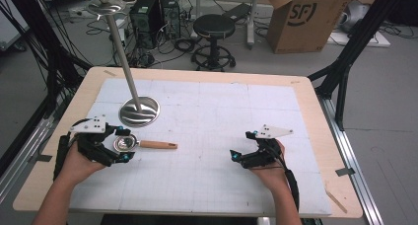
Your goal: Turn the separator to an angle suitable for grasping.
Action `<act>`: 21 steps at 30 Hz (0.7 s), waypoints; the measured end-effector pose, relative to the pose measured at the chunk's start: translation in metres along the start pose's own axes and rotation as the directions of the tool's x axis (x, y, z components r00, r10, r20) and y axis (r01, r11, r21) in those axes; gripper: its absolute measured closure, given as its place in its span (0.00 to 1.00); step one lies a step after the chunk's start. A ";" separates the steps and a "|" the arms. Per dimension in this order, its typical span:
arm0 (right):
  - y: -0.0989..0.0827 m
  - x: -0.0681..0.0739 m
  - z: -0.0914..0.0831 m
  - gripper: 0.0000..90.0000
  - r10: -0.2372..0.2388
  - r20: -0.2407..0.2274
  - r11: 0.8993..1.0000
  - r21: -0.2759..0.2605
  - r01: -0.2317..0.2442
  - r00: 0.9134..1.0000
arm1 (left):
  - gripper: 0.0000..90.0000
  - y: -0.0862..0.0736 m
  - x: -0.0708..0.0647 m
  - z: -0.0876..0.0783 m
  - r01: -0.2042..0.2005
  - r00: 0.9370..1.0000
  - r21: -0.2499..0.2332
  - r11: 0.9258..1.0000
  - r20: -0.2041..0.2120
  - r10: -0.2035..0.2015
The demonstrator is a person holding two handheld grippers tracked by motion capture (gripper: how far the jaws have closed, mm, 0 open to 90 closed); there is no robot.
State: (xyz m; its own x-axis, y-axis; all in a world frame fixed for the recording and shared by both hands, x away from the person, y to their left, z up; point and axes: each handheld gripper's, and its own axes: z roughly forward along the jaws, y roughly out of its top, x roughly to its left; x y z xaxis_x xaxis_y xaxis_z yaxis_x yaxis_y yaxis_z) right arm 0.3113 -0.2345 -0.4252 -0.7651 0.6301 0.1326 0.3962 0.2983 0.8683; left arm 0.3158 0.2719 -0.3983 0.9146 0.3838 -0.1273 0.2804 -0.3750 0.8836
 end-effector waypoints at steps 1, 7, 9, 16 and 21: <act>0.000 0.000 0.000 0.03 -0.002 0.001 1.000 0.002 0.002 1.000 | 0.09 0.000 0.000 -0.001 -0.001 1.000 -0.005 1.000 0.003 0.001; -0.001 0.001 0.002 0.03 -0.008 0.000 1.000 0.016 0.008 1.000 | 0.02 0.001 0.001 -0.001 0.001 1.000 -0.022 1.000 0.001 -0.001; -0.001 0.001 0.001 0.03 -0.005 -0.004 1.000 0.012 0.005 1.000 | 0.02 0.001 0.002 -0.002 0.003 1.000 -0.025 1.000 -0.005 -0.003; -0.001 0.001 0.001 0.03 -0.004 -0.001 1.000 0.017 0.004 1.000 | 0.02 0.000 0.001 -0.001 0.004 1.000 -0.012 1.000 -0.014 -0.004; -0.002 0.002 0.002 0.03 -0.006 -0.004 1.000 0.027 0.006 1.000 | 0.02 0.000 0.000 0.002 0.009 1.000 -0.001 1.000 -0.026 -0.009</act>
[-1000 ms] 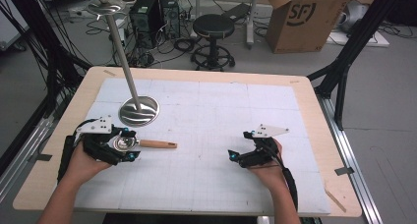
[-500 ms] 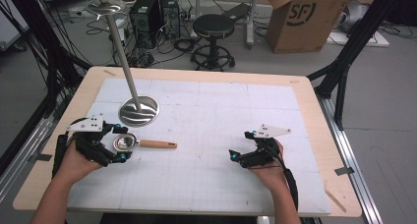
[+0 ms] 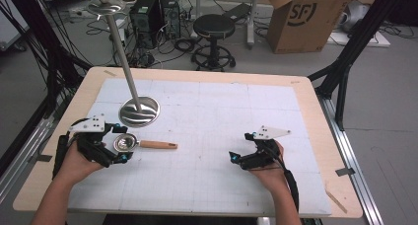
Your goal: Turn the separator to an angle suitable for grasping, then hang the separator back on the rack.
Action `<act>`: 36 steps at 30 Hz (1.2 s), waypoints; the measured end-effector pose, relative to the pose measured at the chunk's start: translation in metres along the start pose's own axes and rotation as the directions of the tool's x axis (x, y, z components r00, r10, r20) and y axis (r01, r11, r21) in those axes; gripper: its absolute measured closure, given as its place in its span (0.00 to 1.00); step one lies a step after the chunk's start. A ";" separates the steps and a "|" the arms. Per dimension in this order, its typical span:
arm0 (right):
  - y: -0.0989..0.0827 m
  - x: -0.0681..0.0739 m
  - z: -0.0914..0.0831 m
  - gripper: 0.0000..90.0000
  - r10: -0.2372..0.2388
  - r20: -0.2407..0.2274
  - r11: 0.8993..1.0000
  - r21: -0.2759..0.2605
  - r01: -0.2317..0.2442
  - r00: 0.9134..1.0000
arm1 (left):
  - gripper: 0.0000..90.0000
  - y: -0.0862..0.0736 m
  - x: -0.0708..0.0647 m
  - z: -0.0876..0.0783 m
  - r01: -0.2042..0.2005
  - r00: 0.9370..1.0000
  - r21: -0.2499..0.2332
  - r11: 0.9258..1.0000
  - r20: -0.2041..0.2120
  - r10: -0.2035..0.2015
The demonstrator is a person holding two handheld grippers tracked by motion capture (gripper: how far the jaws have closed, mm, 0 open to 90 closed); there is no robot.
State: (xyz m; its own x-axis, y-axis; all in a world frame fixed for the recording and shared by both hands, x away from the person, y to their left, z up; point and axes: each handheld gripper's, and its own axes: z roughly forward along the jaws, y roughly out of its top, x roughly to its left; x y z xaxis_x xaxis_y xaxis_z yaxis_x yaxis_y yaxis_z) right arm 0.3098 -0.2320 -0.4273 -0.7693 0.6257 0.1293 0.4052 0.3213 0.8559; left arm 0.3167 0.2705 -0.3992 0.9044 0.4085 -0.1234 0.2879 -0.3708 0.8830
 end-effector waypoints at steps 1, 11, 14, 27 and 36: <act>0.000 0.000 0.000 0.03 -0.001 0.002 1.000 -0.002 0.001 1.000 | 0.02 0.000 0.001 0.000 -0.005 1.000 0.000 1.000 0.001 0.005; 0.001 -0.002 -0.002 0.03 0.000 0.006 1.000 -0.016 0.000 1.000 | 0.02 -0.001 0.006 -0.001 0.005 1.000 -0.003 1.000 -0.003 -0.005; 0.000 0.000 -0.001 0.03 0.003 0.004 1.000 -0.007 -0.003 1.000 | 0.02 0.002 0.007 0.002 0.002 1.000 0.016 1.000 -0.010 -0.002; 0.001 -0.002 -0.004 0.03 0.003 0.000 1.000 -0.027 -0.003 1.000 | 0.02 0.035 0.015 0.018 -0.052 0.997 0.179 0.982 -0.049 0.062; 0.001 -0.003 -0.004 0.03 0.007 0.001 1.000 -0.025 -0.007 1.000 | 0.15 0.034 0.032 0.039 -0.051 0.998 0.306 0.951 -0.029 0.063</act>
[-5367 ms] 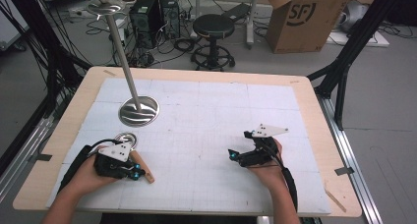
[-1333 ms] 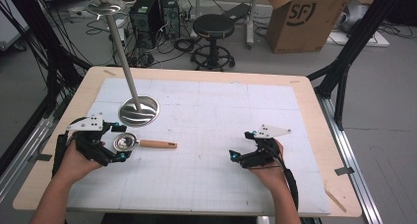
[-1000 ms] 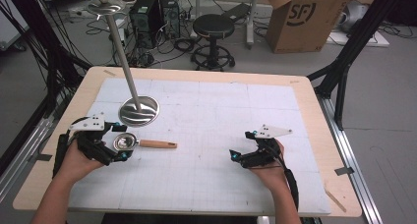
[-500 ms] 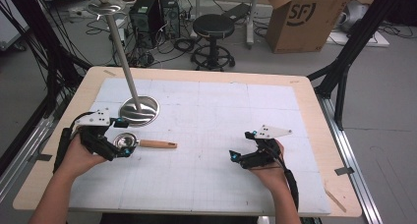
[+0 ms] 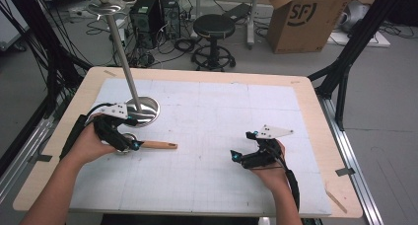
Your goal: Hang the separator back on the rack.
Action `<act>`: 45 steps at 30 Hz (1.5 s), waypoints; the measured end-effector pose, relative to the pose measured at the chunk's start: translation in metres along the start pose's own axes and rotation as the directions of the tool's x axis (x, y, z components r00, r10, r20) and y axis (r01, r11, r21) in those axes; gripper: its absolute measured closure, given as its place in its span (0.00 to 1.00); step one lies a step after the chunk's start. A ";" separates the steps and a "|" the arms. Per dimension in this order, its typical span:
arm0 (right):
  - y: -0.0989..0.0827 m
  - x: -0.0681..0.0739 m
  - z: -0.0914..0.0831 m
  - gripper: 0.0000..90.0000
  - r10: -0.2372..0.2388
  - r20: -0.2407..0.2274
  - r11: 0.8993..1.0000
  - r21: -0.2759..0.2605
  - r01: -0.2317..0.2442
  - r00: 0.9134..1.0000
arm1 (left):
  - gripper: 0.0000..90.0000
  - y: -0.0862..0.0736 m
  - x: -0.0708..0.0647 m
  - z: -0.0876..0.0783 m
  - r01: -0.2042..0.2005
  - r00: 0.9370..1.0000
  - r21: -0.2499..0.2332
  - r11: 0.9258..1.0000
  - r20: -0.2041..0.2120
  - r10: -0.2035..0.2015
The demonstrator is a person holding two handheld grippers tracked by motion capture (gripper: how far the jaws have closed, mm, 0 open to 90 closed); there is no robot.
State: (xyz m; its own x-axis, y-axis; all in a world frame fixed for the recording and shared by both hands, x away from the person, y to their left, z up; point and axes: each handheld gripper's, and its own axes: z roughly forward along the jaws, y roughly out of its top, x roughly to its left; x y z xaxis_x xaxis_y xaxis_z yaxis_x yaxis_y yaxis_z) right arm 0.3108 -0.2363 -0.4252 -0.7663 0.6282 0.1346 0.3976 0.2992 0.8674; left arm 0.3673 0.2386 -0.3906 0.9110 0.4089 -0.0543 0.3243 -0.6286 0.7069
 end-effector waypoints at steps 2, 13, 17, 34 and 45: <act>0.000 0.000 0.001 0.03 0.001 0.004 1.000 0.001 -0.001 1.000 | 0.16 -0.001 0.001 0.002 0.002 1.000 0.012 1.000 -0.003 -0.002; 0.000 0.000 0.001 0.03 0.001 0.001 1.000 0.003 -0.001 1.000 | 0.34 0.004 0.004 0.020 -0.065 0.998 0.164 0.984 0.007 0.065; 0.000 0.000 0.000 0.03 -0.001 0.001 1.000 0.002 0.001 1.000 | 0.36 0.007 0.003 0.027 -0.081 0.997 0.199 0.977 0.009 0.081; -0.001 0.000 0.002 0.03 -0.003 0.000 1.000 0.006 0.003 1.000 | 0.59 0.000 0.003 0.043 -0.099 0.995 0.313 0.945 0.044 0.090; 0.000 0.000 0.001 0.03 -0.005 0.001 1.000 0.006 0.005 1.000 | 0.70 0.002 -0.004 0.044 -0.114 0.993 0.334 0.936 0.027 0.111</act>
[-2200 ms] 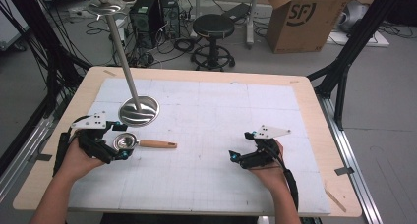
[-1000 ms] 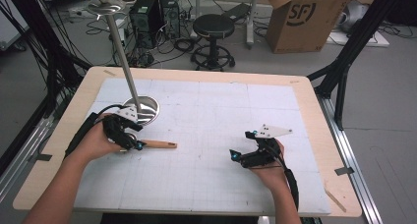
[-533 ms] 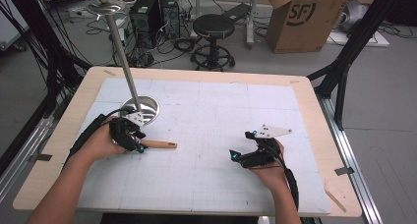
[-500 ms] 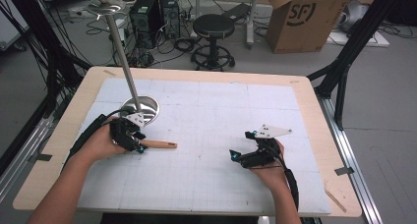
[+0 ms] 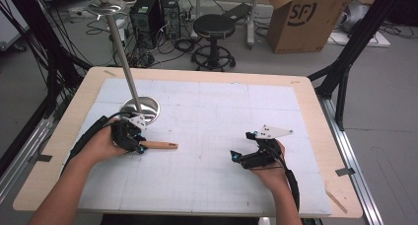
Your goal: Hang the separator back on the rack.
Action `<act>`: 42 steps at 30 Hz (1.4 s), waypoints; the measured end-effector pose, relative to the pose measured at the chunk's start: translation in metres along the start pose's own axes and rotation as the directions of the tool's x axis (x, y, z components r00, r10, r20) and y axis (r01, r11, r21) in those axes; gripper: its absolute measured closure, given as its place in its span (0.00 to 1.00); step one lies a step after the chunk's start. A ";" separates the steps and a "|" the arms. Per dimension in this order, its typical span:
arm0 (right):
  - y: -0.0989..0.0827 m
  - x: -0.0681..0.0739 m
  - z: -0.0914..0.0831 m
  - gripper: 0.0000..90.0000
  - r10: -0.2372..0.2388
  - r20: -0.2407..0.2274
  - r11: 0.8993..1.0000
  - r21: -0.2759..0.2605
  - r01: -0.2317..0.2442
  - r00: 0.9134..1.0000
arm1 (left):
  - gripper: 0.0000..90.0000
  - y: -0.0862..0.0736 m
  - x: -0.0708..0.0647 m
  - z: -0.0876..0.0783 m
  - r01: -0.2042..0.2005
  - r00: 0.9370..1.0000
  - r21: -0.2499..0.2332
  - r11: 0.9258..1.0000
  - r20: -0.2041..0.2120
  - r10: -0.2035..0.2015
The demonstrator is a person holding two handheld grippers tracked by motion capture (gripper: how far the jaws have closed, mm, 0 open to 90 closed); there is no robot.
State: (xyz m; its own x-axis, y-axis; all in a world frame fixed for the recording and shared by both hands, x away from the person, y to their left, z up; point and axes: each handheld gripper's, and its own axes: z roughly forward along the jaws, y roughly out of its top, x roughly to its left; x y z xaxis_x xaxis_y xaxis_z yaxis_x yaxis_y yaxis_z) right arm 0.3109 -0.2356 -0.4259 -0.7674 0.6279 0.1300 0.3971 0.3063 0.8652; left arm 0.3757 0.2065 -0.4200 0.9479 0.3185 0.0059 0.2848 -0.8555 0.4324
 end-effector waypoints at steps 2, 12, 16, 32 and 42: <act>0.000 0.000 0.000 0.03 0.004 0.000 1.000 0.002 -0.004 1.000 | 0.73 0.000 0.000 0.000 0.002 1.000 0.001 1.000 0.002 -0.002; 0.000 0.000 0.000 0.03 0.001 -0.002 1.000 -0.002 -0.001 1.000 | 0.75 0.000 -0.001 0.000 0.022 1.000 0.004 1.000 0.002 -0.022; 0.000 0.000 0.000 0.03 0.004 -0.003 1.000 0.000 -0.004 1.000 | 0.73 -0.001 0.000 0.000 0.040 0.999 -0.003 0.999 0.008 -0.040; 0.000 0.001 0.000 0.03 0.000 -0.001 1.000 0.003 0.000 1.000 | 0.75 0.003 -0.005 -0.001 0.015 1.000 0.033 0.999 -0.022 -0.014; 0.000 0.001 0.000 0.03 0.001 -0.004 1.000 0.002 -0.001 1.000 | 0.77 0.003 -0.009 -0.001 0.008 0.999 0.033 0.999 -0.040 -0.007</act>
State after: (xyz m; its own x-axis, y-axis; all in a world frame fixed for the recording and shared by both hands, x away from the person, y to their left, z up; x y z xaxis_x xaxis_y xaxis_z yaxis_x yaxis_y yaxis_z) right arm 0.3105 -0.2351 -0.4260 -0.7687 0.6256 0.1331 0.3992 0.3067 0.8640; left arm 0.3680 0.2015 -0.4174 0.9394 0.3405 0.0394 0.2970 -0.8660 0.4023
